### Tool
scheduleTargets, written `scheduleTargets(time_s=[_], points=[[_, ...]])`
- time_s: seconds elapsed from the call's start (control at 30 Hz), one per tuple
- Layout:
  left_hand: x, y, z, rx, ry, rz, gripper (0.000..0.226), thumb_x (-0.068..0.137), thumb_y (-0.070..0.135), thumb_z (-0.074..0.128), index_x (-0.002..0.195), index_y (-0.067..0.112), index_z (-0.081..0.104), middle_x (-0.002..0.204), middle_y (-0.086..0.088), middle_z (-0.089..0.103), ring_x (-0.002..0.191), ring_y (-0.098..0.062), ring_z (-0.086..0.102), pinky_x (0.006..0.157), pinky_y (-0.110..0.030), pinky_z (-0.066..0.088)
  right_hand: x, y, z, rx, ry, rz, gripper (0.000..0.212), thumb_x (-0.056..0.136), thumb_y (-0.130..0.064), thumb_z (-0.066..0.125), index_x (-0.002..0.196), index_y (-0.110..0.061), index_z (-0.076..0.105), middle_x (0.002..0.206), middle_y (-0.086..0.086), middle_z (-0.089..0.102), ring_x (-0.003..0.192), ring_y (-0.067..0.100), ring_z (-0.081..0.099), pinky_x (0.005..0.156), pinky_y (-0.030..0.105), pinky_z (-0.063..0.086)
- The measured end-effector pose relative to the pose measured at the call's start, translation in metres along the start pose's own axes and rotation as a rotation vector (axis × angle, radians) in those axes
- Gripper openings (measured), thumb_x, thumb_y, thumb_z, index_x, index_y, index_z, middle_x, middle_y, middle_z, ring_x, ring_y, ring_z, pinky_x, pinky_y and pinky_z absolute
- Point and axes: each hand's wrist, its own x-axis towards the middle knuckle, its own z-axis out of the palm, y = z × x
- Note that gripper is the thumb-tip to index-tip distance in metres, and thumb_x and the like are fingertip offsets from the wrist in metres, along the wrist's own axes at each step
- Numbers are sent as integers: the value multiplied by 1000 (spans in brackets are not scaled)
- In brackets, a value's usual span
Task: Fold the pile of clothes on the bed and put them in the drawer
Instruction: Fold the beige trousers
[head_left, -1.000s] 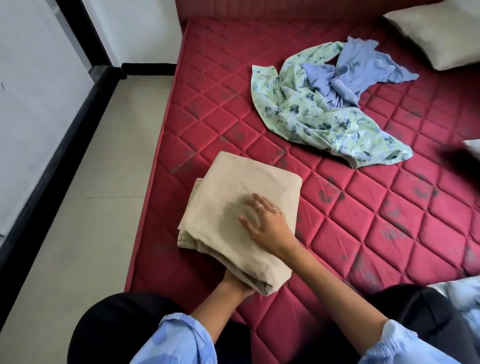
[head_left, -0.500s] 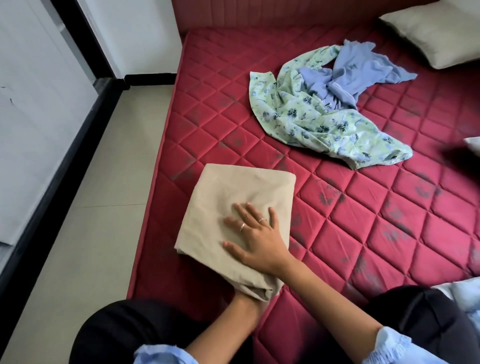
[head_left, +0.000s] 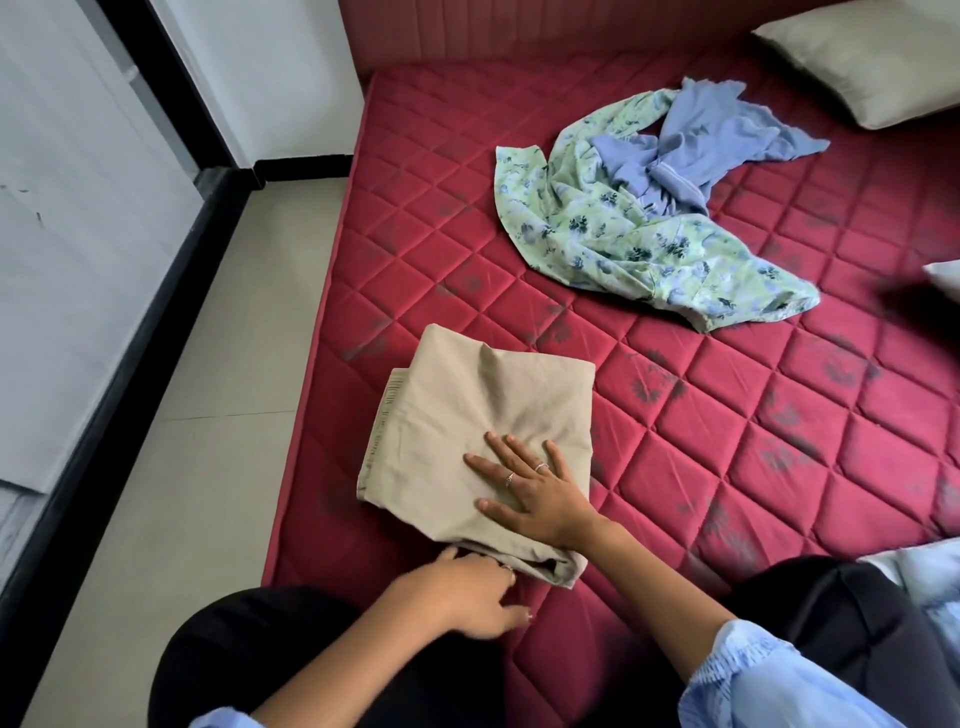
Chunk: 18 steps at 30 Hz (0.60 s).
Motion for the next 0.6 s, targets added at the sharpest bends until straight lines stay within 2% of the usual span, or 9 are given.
scheduleTargets(time_s=[0.03,0.1,0.13,0.2,0.23,0.27,0.3,0.43,0.6], points=[[-11,-6,-12,-27,-75,-12,59,98,52,36,137,10,49,146,-11,43,135,-24,38,107,-31,29,-1,-1,1,-13,9,-2,63,87,-74,21,146,-56,7,159,-20,-6,146,2,-7,116,45,-10],[-23,-26,-35,-274,-113,-50,58,98,51,38,112,2,65,122,-18,63,106,-26,60,82,-26,41,-4,-2,1,-36,22,-13,67,83,-76,10,146,-56,2,159,-20,-8,145,2,-9,115,44,-11],[-24,-39,-46,-424,-15,-83,54,98,50,41,102,4,68,111,-18,68,93,-24,64,78,-27,45,-5,-2,1,-41,25,-15,68,82,-76,8,146,-55,-2,159,-20,-8,145,1,-10,116,43,-12],[-15,-71,-61,-542,397,-203,42,94,51,48,83,15,67,95,-11,72,87,-25,68,80,-32,51,-7,-3,1,-36,26,-13,69,86,-75,13,147,-52,-9,159,-20,-9,145,1,-11,118,45,-11],[-8,-85,-67,-514,618,-285,37,92,52,50,84,19,65,96,-8,71,92,-28,67,81,-36,51,-8,-4,2,-28,25,-4,71,87,-75,16,147,-50,-11,158,-21,-10,145,1,-11,118,46,-11],[-1,-96,-72,-503,771,-361,34,91,52,52,91,19,63,101,-7,69,98,-29,64,84,-38,50,-9,-4,2,-25,24,8,73,87,-75,18,147,-48,-13,158,-22,-10,145,1,-11,118,46,-10],[4,-103,-75,-512,851,-415,36,91,50,52,101,17,60,108,-7,65,104,-31,60,86,-40,48,-10,-5,2,-29,17,21,75,85,-77,17,147,-47,-16,158,-22,-12,145,1,-12,118,45,-11],[25,-106,-84,-489,851,-533,57,93,53,45,124,5,52,125,-14,50,118,-36,50,92,-48,45,-9,-7,0,-27,-71,62,83,76,-84,7,146,-47,-19,153,-24,-22,143,1,-17,116,44,-16],[44,-107,-87,-557,947,-532,55,94,53,44,114,3,59,119,-16,58,113,-36,54,88,-45,46,-2,-7,-3,-1,-148,82,89,69,-87,2,147,-48,-17,152,-24,-24,143,1,-20,116,46,-17]])
